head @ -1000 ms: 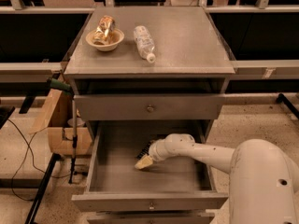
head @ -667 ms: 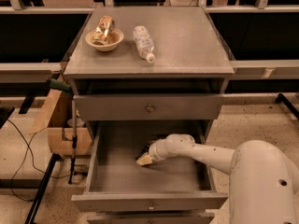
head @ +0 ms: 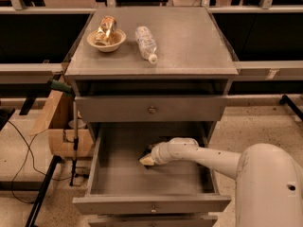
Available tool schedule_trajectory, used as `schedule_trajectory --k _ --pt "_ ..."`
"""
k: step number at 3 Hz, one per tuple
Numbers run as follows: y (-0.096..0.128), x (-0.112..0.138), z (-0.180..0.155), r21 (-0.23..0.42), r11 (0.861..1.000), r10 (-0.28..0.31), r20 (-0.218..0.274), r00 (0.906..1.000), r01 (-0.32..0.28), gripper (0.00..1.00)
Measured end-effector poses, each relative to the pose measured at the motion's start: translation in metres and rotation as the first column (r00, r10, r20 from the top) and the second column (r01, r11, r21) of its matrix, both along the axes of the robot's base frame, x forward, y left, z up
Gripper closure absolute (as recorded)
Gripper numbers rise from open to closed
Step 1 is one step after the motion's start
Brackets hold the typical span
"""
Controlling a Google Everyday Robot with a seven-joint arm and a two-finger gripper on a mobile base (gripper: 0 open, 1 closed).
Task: Pick rxbar blueberry from middle drawer and place on counter
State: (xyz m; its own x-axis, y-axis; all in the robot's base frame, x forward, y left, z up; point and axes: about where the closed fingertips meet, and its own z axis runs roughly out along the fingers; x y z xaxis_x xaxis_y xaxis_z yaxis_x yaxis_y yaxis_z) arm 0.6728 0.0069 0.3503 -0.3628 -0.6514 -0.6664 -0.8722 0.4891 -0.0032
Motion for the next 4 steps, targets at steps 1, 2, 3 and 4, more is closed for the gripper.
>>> schedule_trajectory --k 1,2,3,4 --pt "0.000 0.000 0.003 0.000 1.000 -0.001 0.000 1.0000 0.001 1.00" --pt "-0.008 -0.006 0.010 -0.003 1.000 -0.027 0.003 0.9996 0.027 1.00" --pt "-0.024 -0.022 0.039 -0.043 0.997 -0.059 -0.002 0.9983 0.059 1.00" --pt "-0.040 -0.038 0.078 -0.077 0.994 -0.076 0.000 0.9971 0.076 1.00"
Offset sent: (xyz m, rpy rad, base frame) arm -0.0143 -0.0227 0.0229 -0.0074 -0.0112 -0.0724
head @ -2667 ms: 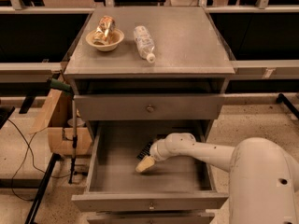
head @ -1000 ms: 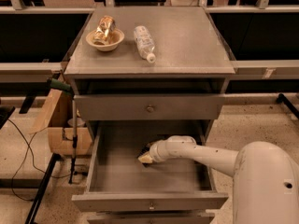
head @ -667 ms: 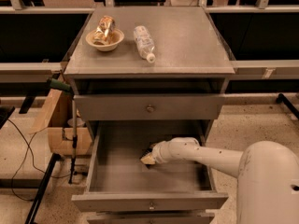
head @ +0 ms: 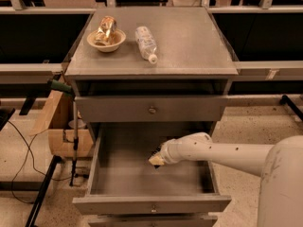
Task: Pick rxbar blueberry from middle drawer and place on counter
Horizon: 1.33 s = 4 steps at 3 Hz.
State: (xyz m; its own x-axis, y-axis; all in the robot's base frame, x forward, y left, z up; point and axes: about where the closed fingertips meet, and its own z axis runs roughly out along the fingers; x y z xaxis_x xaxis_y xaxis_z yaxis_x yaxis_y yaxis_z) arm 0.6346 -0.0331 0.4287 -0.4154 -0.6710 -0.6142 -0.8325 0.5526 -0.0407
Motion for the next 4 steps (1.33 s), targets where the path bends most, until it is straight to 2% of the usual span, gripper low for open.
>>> schedule_trajectory --k 1,2,3,4 --pt "-0.020 -0.013 0.043 -0.042 0.999 -0.020 0.005 0.9998 0.020 1.00" --pt "-0.045 -0.025 0.109 -0.106 0.993 -0.044 0.023 0.9988 0.046 1.00" --pt "-0.061 -0.029 0.170 -0.155 0.986 -0.055 0.056 0.9969 0.064 1.00" --pt "-0.063 -0.036 0.254 -0.219 0.970 -0.080 0.135 0.9877 0.108 1.00"
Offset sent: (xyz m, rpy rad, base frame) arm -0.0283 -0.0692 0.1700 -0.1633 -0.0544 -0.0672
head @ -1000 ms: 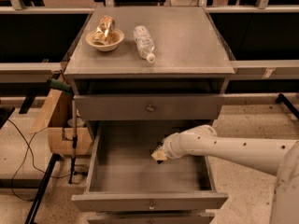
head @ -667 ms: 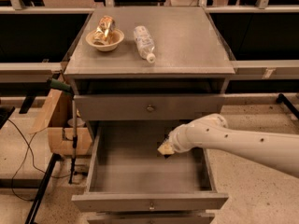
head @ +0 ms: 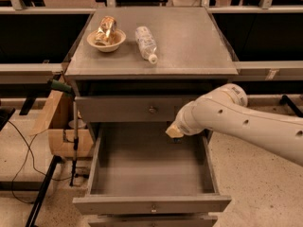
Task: Pick rxbar blueberry from middle drawer and place on counter
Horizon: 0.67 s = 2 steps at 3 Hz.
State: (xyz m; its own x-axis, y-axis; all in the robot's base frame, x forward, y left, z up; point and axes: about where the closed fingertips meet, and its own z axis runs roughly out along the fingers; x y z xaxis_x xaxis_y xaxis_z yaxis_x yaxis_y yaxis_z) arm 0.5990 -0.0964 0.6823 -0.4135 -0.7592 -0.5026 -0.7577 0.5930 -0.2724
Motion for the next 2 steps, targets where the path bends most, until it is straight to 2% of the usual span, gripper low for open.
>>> schedule_trajectory --k 1,2 --pt "0.000 0.000 -0.003 0.001 1.000 0.002 -0.004 1.0000 -0.002 1.00" --pt "0.004 0.009 0.026 -0.022 1.000 0.015 0.062 0.9979 -0.014 1.00"
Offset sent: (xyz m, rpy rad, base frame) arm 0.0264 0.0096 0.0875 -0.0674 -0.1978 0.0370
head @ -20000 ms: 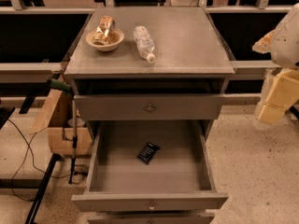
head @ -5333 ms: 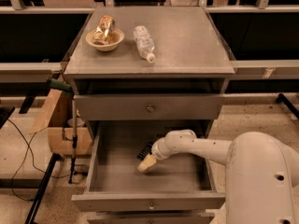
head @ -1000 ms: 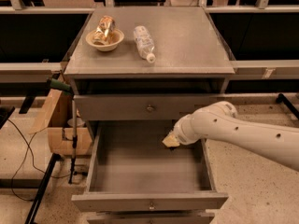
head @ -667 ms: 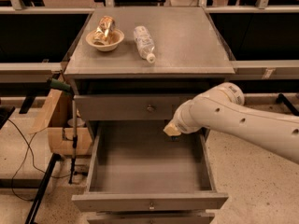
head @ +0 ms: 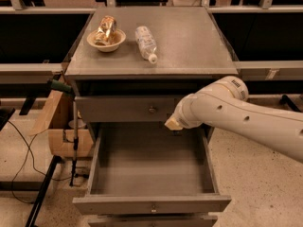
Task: Pick rxbar blueberry from middle drawer and place on counter
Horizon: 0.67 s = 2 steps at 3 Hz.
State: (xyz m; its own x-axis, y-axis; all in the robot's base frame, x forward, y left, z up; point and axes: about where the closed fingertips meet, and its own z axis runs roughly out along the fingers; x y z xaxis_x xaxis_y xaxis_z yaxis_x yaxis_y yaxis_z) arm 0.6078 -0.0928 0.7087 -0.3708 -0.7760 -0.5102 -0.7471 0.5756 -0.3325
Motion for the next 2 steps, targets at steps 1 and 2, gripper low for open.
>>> schedule_trajectory --k 1,2 --pt "0.006 0.017 0.068 -0.074 0.997 0.009 0.119 0.9928 -0.001 1.00" --pt "0.014 0.034 0.137 -0.152 0.988 0.020 0.221 0.9751 0.014 1.00"
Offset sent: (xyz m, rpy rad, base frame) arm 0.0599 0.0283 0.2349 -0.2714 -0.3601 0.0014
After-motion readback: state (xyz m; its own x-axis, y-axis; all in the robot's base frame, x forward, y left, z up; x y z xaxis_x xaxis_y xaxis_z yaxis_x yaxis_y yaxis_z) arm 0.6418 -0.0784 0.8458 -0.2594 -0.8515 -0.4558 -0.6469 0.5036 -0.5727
